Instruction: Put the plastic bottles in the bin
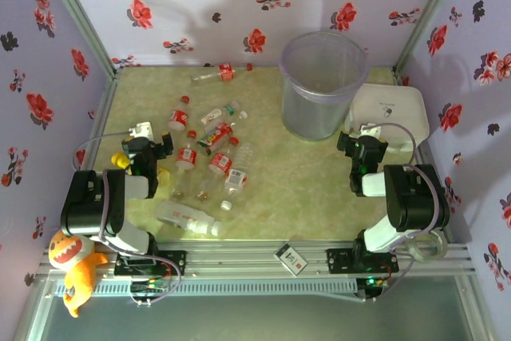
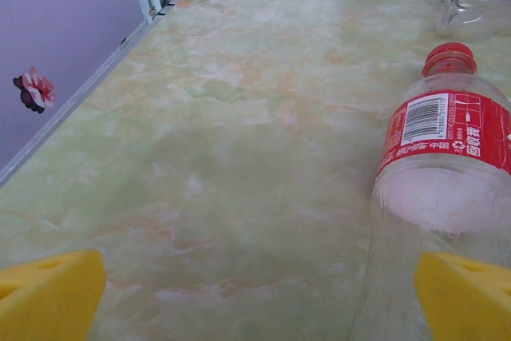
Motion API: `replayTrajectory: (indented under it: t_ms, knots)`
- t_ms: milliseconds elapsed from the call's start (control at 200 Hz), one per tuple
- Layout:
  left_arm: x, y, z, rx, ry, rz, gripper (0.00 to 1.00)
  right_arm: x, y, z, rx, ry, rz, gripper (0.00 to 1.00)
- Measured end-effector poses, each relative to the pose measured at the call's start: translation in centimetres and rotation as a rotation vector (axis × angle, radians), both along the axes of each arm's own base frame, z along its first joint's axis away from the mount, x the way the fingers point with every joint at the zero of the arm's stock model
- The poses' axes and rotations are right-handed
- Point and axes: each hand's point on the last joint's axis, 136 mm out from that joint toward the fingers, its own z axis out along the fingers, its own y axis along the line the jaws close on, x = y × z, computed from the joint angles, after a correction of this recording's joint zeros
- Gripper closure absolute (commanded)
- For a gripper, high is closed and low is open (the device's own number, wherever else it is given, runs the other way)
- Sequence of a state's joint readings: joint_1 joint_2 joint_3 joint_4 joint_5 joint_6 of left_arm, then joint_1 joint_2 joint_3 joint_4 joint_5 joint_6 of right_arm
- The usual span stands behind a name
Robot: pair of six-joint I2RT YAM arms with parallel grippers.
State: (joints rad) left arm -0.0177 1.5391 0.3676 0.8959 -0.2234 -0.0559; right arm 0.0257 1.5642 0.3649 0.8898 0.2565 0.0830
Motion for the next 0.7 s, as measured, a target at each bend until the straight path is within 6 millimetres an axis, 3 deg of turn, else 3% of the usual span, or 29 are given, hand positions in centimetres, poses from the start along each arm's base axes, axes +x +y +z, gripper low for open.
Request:
replayTrajectory:
  t_ms: [700]
  knots:
    - [0.06, -0.32, -0.05, -0.009, 0.002, -0.022, 0.00, 0.09, 0.15, -0.03, 0.005, 0.004, 0.011, 0.01]
